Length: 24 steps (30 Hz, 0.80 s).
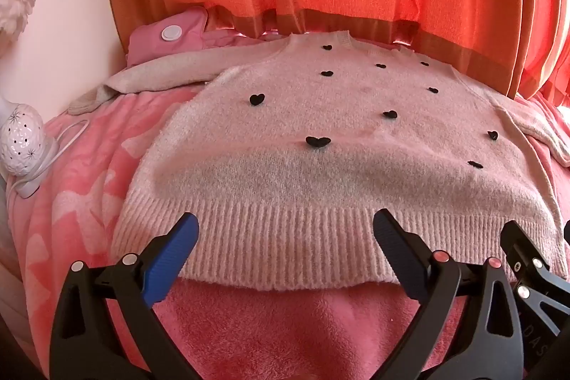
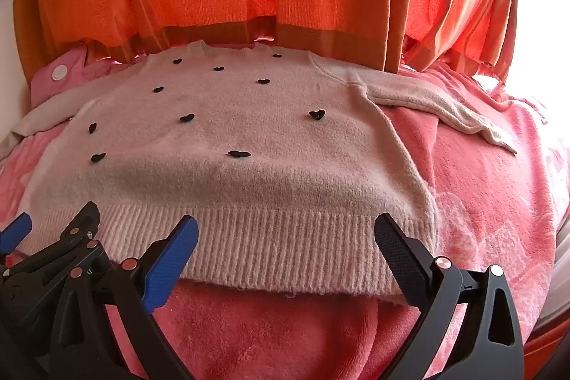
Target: Fold small clothes
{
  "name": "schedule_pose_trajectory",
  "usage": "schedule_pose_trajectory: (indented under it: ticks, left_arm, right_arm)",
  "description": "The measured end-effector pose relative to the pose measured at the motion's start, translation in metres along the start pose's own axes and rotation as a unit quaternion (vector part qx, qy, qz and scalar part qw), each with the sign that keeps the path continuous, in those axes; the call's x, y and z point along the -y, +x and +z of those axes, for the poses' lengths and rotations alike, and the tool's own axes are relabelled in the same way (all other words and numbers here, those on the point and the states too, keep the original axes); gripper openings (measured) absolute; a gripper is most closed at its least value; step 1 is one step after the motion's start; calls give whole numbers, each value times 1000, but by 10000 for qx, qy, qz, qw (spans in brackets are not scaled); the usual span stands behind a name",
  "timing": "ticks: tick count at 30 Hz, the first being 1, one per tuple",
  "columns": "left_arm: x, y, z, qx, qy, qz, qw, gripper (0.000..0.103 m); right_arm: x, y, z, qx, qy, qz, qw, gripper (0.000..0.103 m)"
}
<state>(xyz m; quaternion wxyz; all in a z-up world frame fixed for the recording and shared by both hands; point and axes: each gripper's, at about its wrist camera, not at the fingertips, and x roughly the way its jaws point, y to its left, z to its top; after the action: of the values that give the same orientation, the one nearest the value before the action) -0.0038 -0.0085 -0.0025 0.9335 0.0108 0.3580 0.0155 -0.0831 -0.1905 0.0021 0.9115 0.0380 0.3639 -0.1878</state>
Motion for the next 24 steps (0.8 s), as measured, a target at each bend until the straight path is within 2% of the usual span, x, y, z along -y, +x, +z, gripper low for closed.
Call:
schedule_pose_trajectory:
  ticks: [24]
  left_arm:
    - [1,0,0,-2,6,7,10000,94]
  right_arm:
    - [-1,1,-1,-25,-4,-2,10000,98]
